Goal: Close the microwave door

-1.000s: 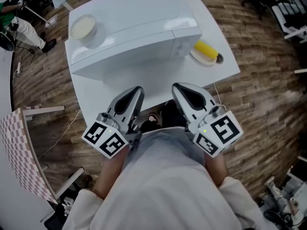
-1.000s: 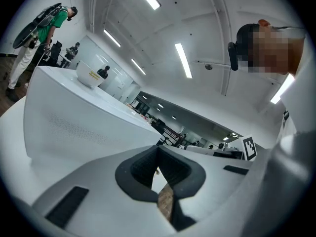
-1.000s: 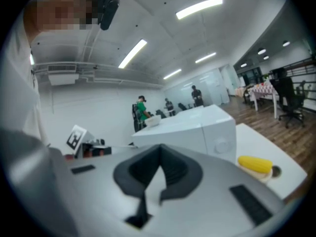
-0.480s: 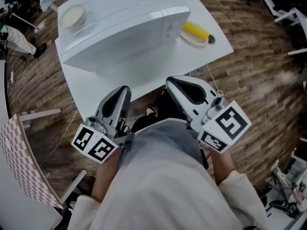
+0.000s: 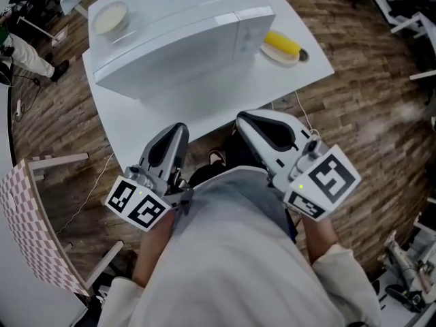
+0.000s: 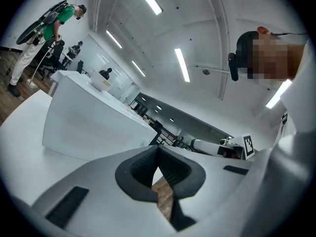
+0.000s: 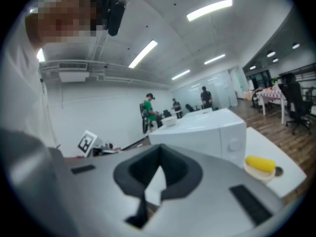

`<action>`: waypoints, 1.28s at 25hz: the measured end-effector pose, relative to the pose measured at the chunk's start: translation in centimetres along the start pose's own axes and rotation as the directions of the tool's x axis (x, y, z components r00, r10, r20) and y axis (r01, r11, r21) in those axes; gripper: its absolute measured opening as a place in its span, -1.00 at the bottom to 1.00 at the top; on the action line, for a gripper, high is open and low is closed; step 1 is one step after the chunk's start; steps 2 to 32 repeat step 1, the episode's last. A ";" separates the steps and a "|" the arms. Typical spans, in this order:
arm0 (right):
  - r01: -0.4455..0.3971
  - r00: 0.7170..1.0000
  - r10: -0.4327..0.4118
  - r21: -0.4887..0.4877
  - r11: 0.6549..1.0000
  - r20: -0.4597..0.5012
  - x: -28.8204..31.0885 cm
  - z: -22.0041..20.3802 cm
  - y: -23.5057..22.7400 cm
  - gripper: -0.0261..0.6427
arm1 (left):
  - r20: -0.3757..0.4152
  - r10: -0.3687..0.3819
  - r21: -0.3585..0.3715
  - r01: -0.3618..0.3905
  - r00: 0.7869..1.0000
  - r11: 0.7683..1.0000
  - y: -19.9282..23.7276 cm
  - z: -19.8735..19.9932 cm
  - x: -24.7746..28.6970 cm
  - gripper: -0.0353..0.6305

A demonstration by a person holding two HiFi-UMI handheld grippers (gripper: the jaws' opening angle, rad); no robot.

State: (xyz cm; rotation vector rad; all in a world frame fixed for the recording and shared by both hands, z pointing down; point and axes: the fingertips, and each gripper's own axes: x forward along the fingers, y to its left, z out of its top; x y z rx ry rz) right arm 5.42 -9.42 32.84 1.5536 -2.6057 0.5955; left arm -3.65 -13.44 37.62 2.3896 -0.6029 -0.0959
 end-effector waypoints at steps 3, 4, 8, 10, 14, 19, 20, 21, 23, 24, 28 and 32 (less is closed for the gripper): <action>0.000 1.000 0.000 0.001 1.000 -0.001 0.0 -0.1 0.1 -0.85 | 0.002 0.000 0.000 0.000 1.000 1.000 0.0 0.0 -0.1 -0.84; 0.000 1.000 0.000 0.001 1.000 -0.001 0.0 -0.1 0.1 -0.85 | 0.002 0.000 0.000 0.000 1.000 1.000 0.0 0.0 -0.1 -0.84; 0.000 1.000 0.000 0.001 1.000 -0.001 0.0 -0.1 0.1 -0.85 | 0.002 0.000 0.000 0.000 1.000 1.000 0.0 0.0 -0.1 -0.84; 0.000 1.000 0.000 0.001 1.000 -0.001 0.0 -0.1 0.1 -0.85 | 0.002 0.000 0.000 0.000 1.000 1.000 0.0 0.0 -0.1 -0.84; 0.000 1.000 0.000 0.001 1.000 -0.001 0.0 -0.1 0.1 -0.85 | 0.002 0.000 0.000 0.000 1.000 1.000 0.0 0.0 -0.1 -0.84; 0.000 1.000 0.000 0.001 1.000 -0.001 0.0 -0.1 0.1 -0.85 | 0.002 0.000 0.000 0.000 1.000 1.000 0.0 0.0 -0.1 -0.84; 0.000 1.000 0.000 0.001 1.000 -0.001 0.0 -0.1 0.1 -0.85 | 0.002 0.000 0.000 0.000 1.000 1.000 0.0 0.0 -0.1 -0.84; 0.000 1.000 0.000 0.001 1.000 -0.001 0.0 -0.1 0.1 -0.85 | 0.002 0.000 0.000 0.000 1.000 1.000 0.0 0.0 -0.1 -0.84; 0.000 1.000 0.000 0.001 1.000 -0.001 0.0 -0.1 0.1 -0.85 | 0.002 0.000 0.000 0.000 1.000 1.000 0.0 0.0 -0.1 -0.84; 0.000 1.000 0.000 0.001 1.000 -0.001 0.0 -0.1 0.1 -0.85 | 0.002 0.000 0.000 0.000 1.000 1.000 0.0 0.0 -0.1 -0.84; 0.000 1.000 0.000 0.001 1.000 -0.001 0.0 -0.1 0.1 -0.85 | 0.002 0.000 0.000 0.000 1.000 1.000 0.0 0.0 -0.1 -0.84; 0.000 1.000 0.000 0.001 1.000 -0.001 0.0 -0.1 0.1 -0.85 | 0.002 0.000 0.000 0.000 1.000 1.000 0.0 0.0 -0.1 -0.84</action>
